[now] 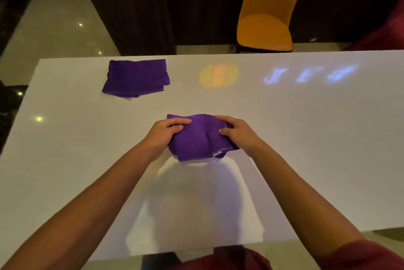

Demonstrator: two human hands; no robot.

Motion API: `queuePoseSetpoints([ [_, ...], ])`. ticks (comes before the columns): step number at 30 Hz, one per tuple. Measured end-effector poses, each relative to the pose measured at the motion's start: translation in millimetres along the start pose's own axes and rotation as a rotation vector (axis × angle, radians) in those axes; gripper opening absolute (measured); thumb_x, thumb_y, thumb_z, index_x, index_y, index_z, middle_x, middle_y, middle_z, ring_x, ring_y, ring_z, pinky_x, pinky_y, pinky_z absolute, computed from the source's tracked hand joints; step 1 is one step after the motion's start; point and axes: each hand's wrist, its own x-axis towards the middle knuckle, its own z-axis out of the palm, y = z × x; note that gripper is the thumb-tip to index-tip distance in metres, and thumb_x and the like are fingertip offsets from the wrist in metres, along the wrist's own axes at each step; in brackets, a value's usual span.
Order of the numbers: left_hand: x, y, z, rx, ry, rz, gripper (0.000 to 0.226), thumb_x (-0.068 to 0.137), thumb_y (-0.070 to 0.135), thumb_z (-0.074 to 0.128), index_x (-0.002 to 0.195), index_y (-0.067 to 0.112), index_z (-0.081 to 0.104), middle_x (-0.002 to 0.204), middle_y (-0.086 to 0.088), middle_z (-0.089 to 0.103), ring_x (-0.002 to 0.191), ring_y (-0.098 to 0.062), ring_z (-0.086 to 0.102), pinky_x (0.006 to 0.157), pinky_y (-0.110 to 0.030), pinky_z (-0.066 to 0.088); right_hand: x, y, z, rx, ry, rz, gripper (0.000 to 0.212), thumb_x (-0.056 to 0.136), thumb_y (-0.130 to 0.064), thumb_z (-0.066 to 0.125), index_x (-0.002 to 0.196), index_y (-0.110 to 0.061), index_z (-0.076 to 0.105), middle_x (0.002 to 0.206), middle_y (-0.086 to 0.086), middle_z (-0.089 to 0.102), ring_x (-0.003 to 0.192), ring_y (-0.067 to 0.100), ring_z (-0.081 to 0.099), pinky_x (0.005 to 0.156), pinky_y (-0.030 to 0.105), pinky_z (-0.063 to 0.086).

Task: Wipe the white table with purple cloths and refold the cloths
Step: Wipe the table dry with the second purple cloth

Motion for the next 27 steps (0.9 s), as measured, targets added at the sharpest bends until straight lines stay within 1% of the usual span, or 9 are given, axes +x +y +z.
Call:
queuePoseSetpoints([
  [3, 5, -2, 58, -0.055, 0.056, 0.005, 0.033, 0.102, 0.002, 0.058, 0.116, 0.022, 0.079, 0.114, 0.012, 0.075, 0.104, -0.007, 0.069, 0.085, -0.022, 0.058, 0, 11, -65, -0.097, 0.052, -0.081, 0.051, 0.098, -0.009, 0.065, 0.143, -0.033, 0.063, 0.135, -0.005, 0.061, 0.116, 0.018, 0.06, 0.086, 0.019, 0.05],
  [6, 12, -5, 99, 0.161, 0.056, 0.133, 0.038, 0.101, 0.002, 0.06, 0.129, 0.026, 0.073, 0.125, 0.012, 0.068, 0.108, -0.001, 0.065, 0.096, -0.024, 0.055, 7, 11, -106, -0.196, 0.082, -0.122, 0.055, 0.096, -0.012, 0.066, 0.146, -0.034, 0.061, 0.136, -0.004, 0.06, 0.118, 0.021, 0.059, 0.101, 0.032, 0.051],
  [10, 23, -21, 124, 0.4, 0.018, -0.01, 0.047, 0.099, -0.004, 0.055, 0.141, 0.018, 0.06, 0.137, -0.013, 0.062, 0.111, -0.027, 0.066, 0.099, -0.04, 0.053, 24, 29, -129, -0.496, 0.016, 0.015, 0.052, 0.099, -0.015, 0.061, 0.15, -0.024, 0.059, 0.153, 0.009, 0.057, 0.136, 0.033, 0.055, 0.111, 0.039, 0.044],
  [13, 22, -39, 113, 0.569, 0.293, 0.02, 0.04, 0.1, 0.004, 0.056, 0.14, 0.011, 0.061, 0.141, -0.012, 0.061, 0.129, -0.031, 0.059, 0.112, -0.039, 0.045, 23, 54, -137, -0.568, 0.189, 0.16, 0.047, 0.101, -0.031, 0.06, 0.146, -0.017, 0.059, 0.143, 0.012, 0.062, 0.132, 0.037, 0.058, 0.11, 0.046, 0.048],
  [16, 8, -61, 86, 0.845, 0.586, 0.149, 0.038, 0.097, 0.011, 0.062, 0.135, 0.008, 0.064, 0.143, -0.015, 0.06, 0.136, -0.035, 0.054, 0.116, -0.043, 0.038, 19, 67, -128, -0.526, 0.371, 0.081, 0.053, 0.101, -0.038, 0.058, 0.149, -0.016, 0.055, 0.151, 0.012, 0.055, 0.138, 0.036, 0.052, 0.116, 0.054, 0.042],
  [18, 1, -82, 70, 1.043, 0.692, 0.147, 0.043, 0.097, 0.015, 0.063, 0.139, 0.007, 0.061, 0.149, -0.018, 0.054, 0.144, -0.04, 0.044, 0.119, -0.051, 0.033, 21, 70, -104, -0.534, 0.336, -0.015, 0.051, 0.101, -0.038, 0.057, 0.148, -0.017, 0.056, 0.151, 0.01, 0.057, 0.138, 0.034, 0.052, 0.118, 0.054, 0.04],
  [20, -2, -102, 55, 1.146, 0.722, 0.057, 0.049, 0.1, 0.02, 0.059, 0.147, 0.007, 0.053, 0.159, -0.02, 0.042, 0.152, -0.043, 0.031, 0.121, -0.057, 0.025, 31, 71, -76, -0.609, 0.263, -0.036, 0.053, 0.102, -0.041, 0.055, 0.15, -0.019, 0.054, 0.158, 0.01, 0.051, 0.145, 0.036, 0.045, 0.122, 0.056, 0.034],
  [23, -2, -134, 40, 1.151, 0.754, -0.051, 0.054, 0.108, 0.033, 0.044, 0.159, 0.016, 0.039, 0.17, -0.018, 0.024, 0.158, -0.042, 0.015, 0.126, -0.061, 0.011, 56, 73, -40, -0.711, 0.279, 0.025, 0.061, 0.104, -0.046, 0.047, 0.16, -0.02, 0.041, 0.173, 0.013, 0.027, 0.16, 0.043, 0.017, 0.129, 0.064, 0.013],
  [27, 6, -156, 33, 1.158, 0.788, 0.002, 0.056, 0.107, 0.037, 0.036, 0.16, 0.019, 0.036, 0.171, -0.015, 0.024, 0.158, -0.042, 0.015, 0.127, -0.061, 0.01, 87, 77, -13, -0.822, 0.406, -0.018, 0.068, 0.107, -0.054, 0.038, 0.166, -0.021, 0.03, 0.176, 0.015, 0.017, 0.162, 0.047, 0.007, 0.128, 0.07, 0.005],
])
